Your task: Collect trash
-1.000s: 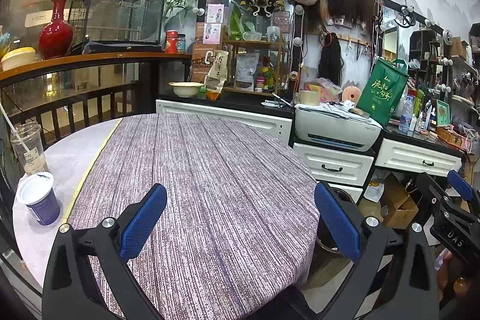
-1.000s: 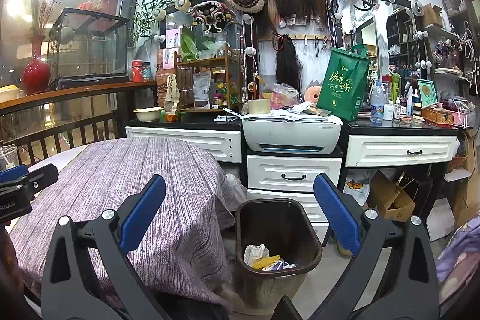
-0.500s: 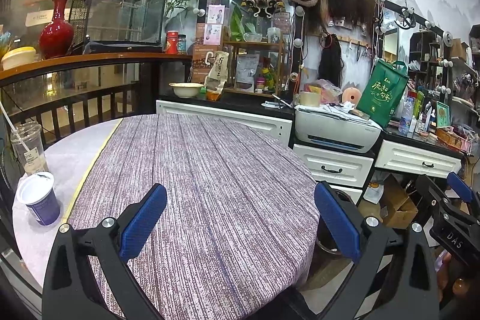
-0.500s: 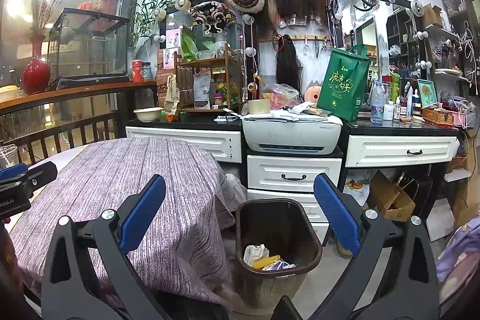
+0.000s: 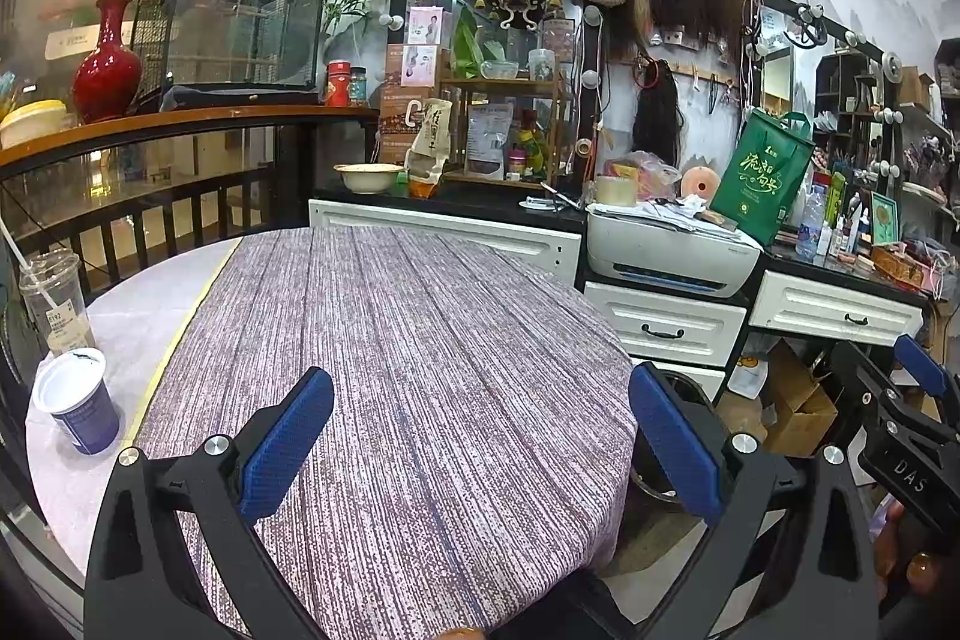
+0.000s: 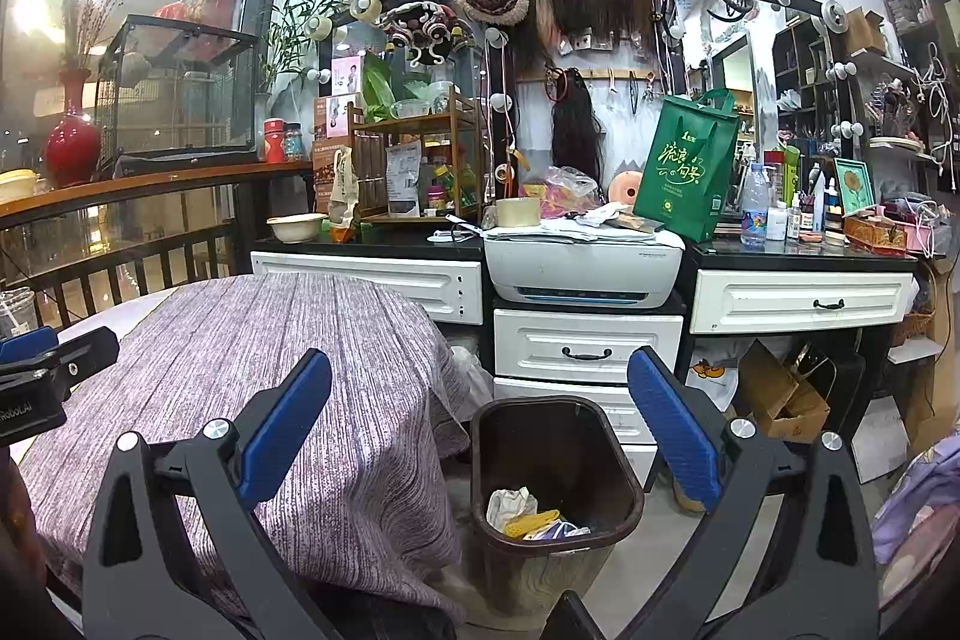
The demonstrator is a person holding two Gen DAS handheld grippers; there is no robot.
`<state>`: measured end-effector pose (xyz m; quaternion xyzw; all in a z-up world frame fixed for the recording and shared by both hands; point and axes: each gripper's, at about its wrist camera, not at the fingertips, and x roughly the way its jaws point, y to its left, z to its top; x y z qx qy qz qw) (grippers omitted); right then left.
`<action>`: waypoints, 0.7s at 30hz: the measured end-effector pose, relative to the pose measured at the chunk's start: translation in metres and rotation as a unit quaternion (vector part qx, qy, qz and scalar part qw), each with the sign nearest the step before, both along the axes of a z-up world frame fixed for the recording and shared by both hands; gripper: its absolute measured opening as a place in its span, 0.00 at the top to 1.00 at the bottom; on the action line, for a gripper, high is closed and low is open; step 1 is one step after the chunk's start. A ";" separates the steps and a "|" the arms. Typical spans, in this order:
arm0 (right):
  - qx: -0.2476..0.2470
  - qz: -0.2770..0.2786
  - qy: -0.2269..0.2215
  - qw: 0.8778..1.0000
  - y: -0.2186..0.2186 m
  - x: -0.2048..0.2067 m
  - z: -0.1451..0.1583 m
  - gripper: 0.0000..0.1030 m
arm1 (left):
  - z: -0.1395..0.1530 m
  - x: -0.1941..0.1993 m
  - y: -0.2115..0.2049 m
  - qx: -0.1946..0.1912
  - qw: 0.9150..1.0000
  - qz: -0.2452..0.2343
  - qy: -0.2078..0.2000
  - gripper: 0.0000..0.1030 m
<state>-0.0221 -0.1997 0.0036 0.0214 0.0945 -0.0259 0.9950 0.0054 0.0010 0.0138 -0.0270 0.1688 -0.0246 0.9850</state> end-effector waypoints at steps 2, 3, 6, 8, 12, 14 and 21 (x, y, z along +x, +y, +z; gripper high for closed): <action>0.000 0.000 0.001 1.000 0.000 0.000 0.000 0.06 | 0.000 0.000 -0.001 0.002 1.000 -0.003 0.000 0.05; 0.000 0.000 0.001 1.000 0.000 0.000 0.000 0.06 | 0.000 0.000 -0.003 0.003 1.000 -0.003 0.000 0.05; 0.000 0.000 0.000 1.000 0.000 0.000 0.000 0.06 | 0.000 0.000 -0.003 0.003 1.000 -0.003 0.000 0.05; 0.000 0.000 0.001 1.000 0.000 0.000 0.000 0.06 | -0.001 0.000 -0.003 0.003 1.000 -0.001 0.001 0.05; 0.000 0.000 0.002 1.000 -0.001 0.000 0.000 0.06 | 0.000 0.000 -0.004 0.004 1.000 -0.002 0.000 0.05; 0.000 0.000 0.001 1.000 -0.001 0.000 -0.001 0.06 | 0.000 0.000 -0.006 0.006 1.000 -0.002 -0.001 0.05; 0.000 0.000 0.001 1.000 -0.001 0.000 0.000 0.06 | -0.002 -0.001 -0.011 0.009 1.000 -0.005 0.001 0.05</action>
